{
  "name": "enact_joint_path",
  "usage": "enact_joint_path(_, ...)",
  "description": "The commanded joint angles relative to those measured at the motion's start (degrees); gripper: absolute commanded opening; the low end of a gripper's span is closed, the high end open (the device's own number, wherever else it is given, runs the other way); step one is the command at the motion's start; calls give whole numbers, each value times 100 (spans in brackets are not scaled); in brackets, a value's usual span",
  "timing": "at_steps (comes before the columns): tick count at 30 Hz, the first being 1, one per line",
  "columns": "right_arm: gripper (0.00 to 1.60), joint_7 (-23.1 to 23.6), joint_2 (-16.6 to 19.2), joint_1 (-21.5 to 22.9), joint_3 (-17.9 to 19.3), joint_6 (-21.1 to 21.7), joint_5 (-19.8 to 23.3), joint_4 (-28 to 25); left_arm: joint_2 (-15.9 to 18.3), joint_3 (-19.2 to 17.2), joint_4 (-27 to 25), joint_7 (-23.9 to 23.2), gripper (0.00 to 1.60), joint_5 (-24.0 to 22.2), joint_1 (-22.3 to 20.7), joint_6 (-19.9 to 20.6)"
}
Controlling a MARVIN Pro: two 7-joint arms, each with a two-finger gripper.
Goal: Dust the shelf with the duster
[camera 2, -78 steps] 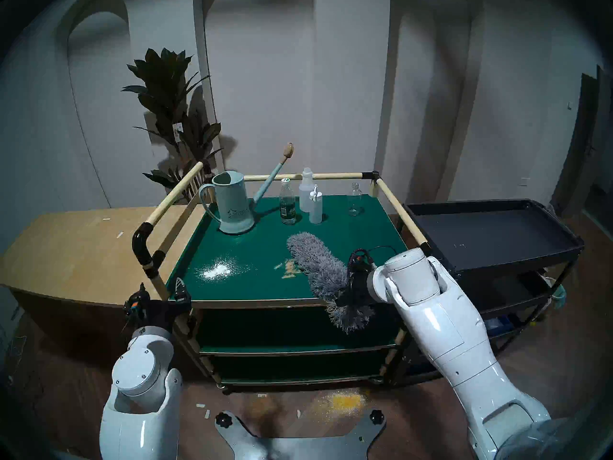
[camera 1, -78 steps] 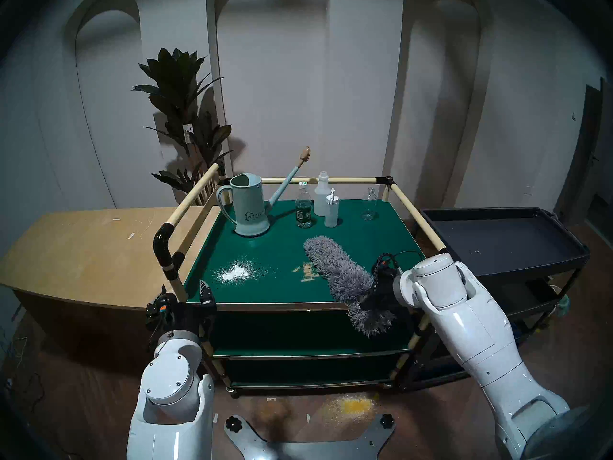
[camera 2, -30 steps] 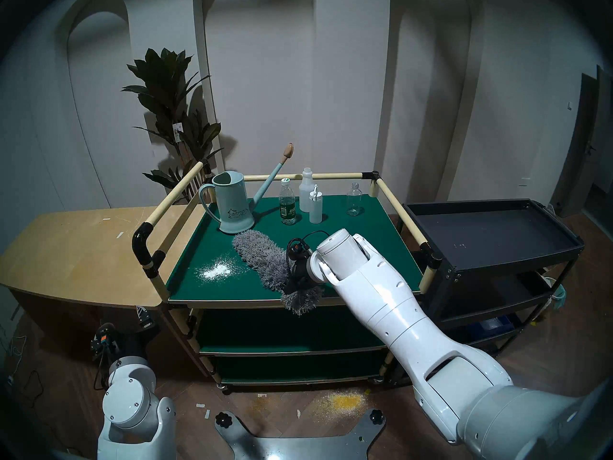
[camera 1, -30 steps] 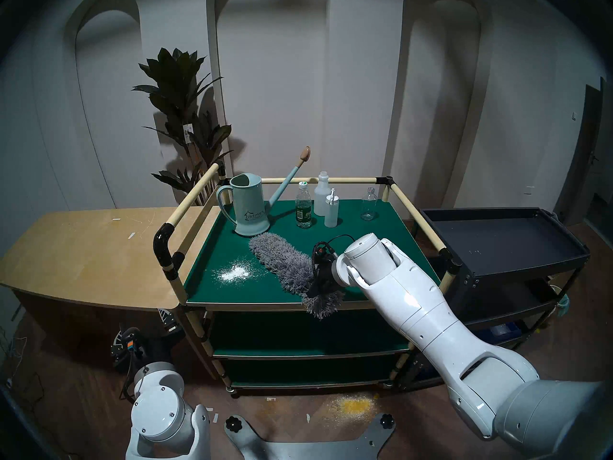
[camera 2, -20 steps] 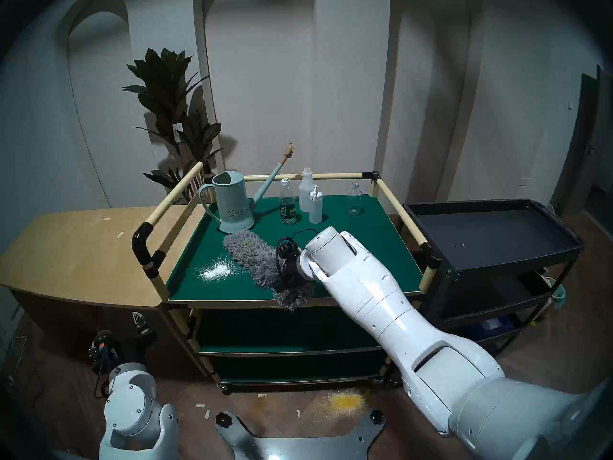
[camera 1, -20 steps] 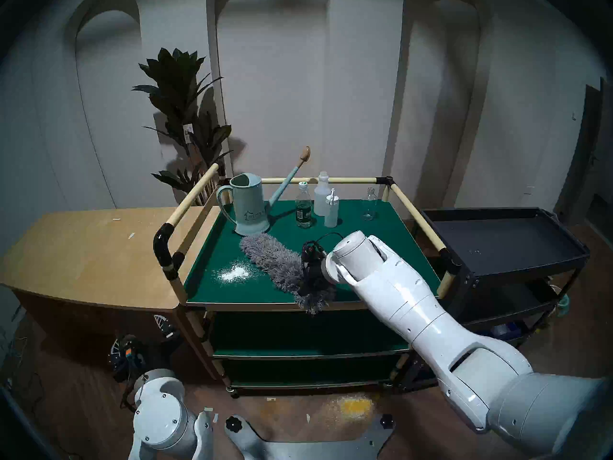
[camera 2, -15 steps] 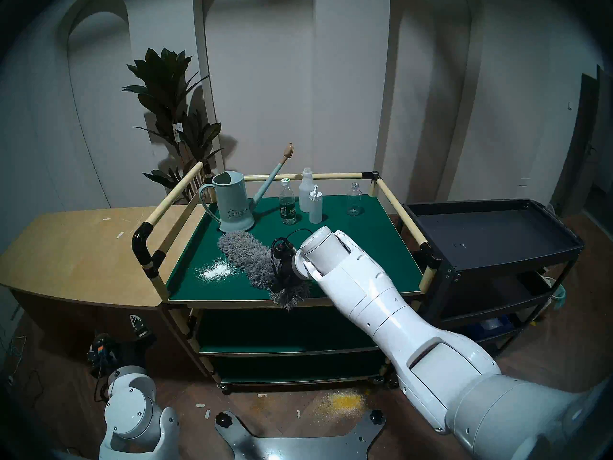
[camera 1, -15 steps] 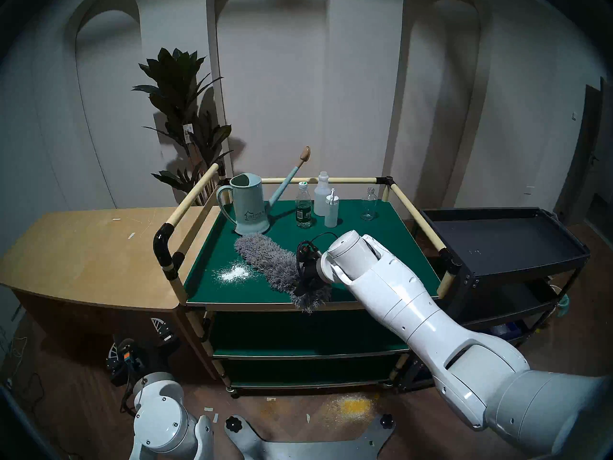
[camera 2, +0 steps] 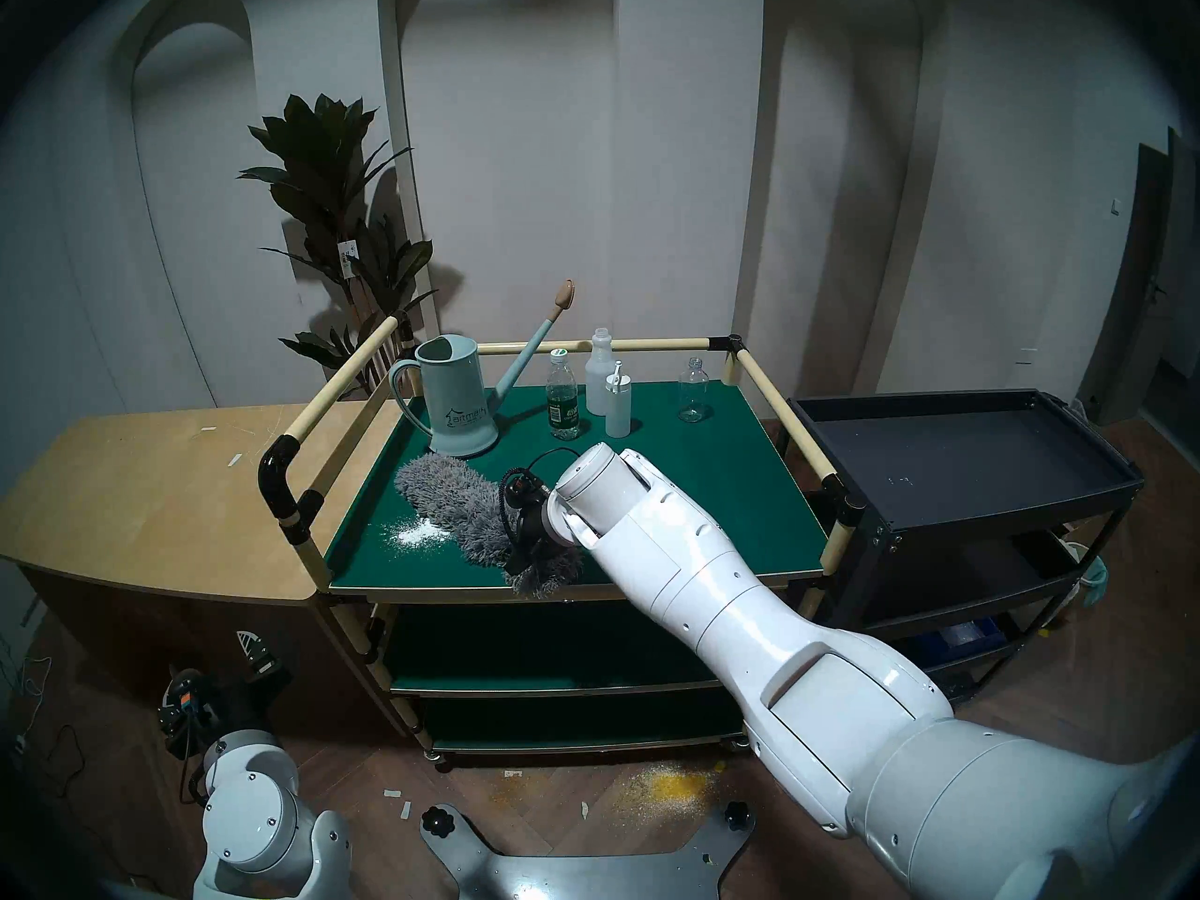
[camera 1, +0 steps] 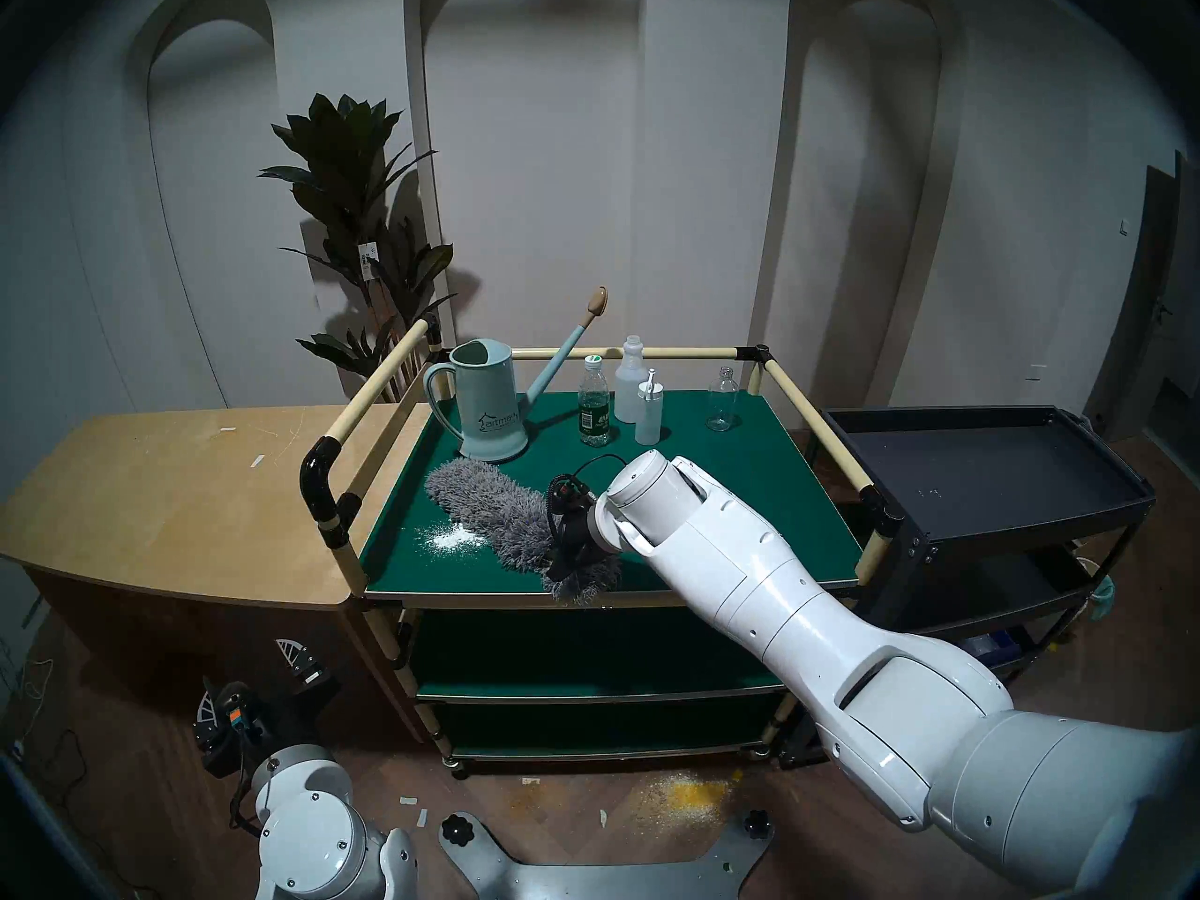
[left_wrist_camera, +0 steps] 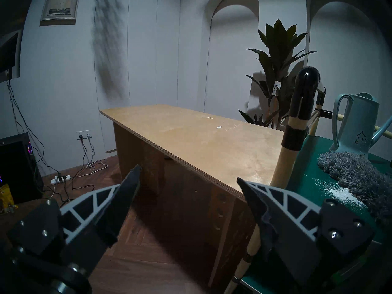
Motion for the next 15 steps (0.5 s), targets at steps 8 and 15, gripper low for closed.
enact_joint_path(8, 0, 352, -439, -86, -565, -220, -106, 419, 14, 46, -88, 370, 160, -80, 156, -305)
enact_joint_path(15, 0, 682, -202, 36, -803, -287, -238, 338, 91, 181, -48, 599, 160, -123, 260, -520)
